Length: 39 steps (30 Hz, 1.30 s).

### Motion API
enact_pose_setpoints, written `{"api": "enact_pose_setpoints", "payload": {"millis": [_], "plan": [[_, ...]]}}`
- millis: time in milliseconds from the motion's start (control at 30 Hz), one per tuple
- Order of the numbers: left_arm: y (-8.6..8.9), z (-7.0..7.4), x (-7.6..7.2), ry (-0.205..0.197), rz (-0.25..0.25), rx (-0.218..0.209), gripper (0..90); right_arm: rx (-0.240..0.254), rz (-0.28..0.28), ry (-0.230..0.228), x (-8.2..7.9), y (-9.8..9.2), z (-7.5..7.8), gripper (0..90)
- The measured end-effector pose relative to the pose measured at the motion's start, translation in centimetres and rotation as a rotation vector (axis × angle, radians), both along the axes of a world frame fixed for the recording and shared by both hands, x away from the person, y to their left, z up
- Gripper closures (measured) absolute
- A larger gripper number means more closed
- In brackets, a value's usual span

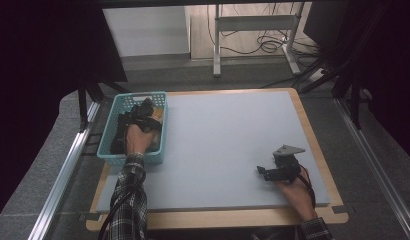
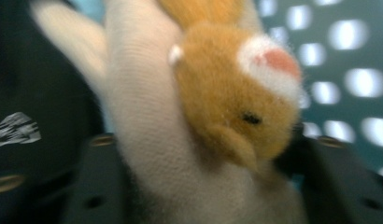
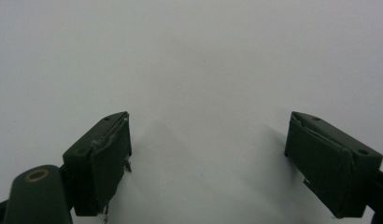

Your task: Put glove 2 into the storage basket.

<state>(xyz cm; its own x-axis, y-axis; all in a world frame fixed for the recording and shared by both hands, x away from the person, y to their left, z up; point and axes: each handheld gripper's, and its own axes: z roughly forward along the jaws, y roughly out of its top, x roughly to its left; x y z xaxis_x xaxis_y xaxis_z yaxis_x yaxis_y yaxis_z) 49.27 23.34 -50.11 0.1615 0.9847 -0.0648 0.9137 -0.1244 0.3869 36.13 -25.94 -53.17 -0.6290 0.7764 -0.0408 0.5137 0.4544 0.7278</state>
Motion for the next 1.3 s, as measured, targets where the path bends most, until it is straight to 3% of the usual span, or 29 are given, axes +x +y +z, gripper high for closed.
{"api": "enact_pose_setpoints", "payload": {"millis": [33, 100, 267, 333, 400, 533, 633, 700, 867, 1000, 1067, 1167, 1300], "plan": [[0.3, 0.0, 0.0, 0.006, 0.006, -0.002, 31.8, 0.0, 0.0, 0.0, 0.0, 0.0, 0.0, 14.3], [0.8, 0.3, -0.2, 0.007, 0.003, -0.056, 15.3, 0.0, 0.0, 0.0, 0.0, 0.0, 0.0, 14.3], [1.5, 2.9, -1.3, -0.052, -0.05, -0.082, 6.1, -0.002, -0.001, -0.001, 0.0, 0.0, 0.0, 14.2], [1.9, 4.0, -1.8, -0.097, -0.045, -0.078, 6.6, -0.002, -0.001, -0.001, 0.0, 0.0, 0.0, 14.3], [2.6, 5.0, -2.3, -0.135, -0.034, -0.076, 11.5, -0.003, -0.001, -0.001, 0.0, 0.0, 0.0, 14.3], [3.8, 5.4, -3.0, -0.169, 0.015, 0.0, 42.9, -0.003, -0.001, -0.001, 0.0, 0.0, 0.0, 14.3], [4.3, 4.5, -3.1, -0.141, 0.039, 0.072, 68.1, -0.004, -0.001, 0.0, 0.0, 0.0, 0.0, 14.3], [4.5, 3.6, -2.8, -0.114, 0.046, 0.08, 75.8, -0.003, -0.001, -0.001, 0.0, 0.0, 0.0, 14.2], [3.6, 1.5, -1.9, -0.043, 0.017, 0.088, 80.1, -0.004, -0.001, 0.0, 0.0, 0.0, 0.0, 14.3], [2.5, 0.8, -1.3, -0.018, -0.031, 0.037, 81.0, -0.003, -0.001, 0.001, 0.0, 0.0, 0.0, 14.3], [1.9, 0.8, -1.2, -0.017, -0.044, 0.026, 81.2, -0.003, -0.001, 0.001, 0.0, 0.0, 0.0, 14.3], [1.0, 0.8, -1.2, -0.017, -0.059, 0.068, 82.5, -0.003, -0.001, 0.001, 0.0, 0.0, 0.0, 14.2], [1.6, 0.7, -1.3, -0.033, -0.036, 0.081, 75.8, -0.003, -0.001, 0.001, 0.0, 0.0, 0.0, 14.3]]}}
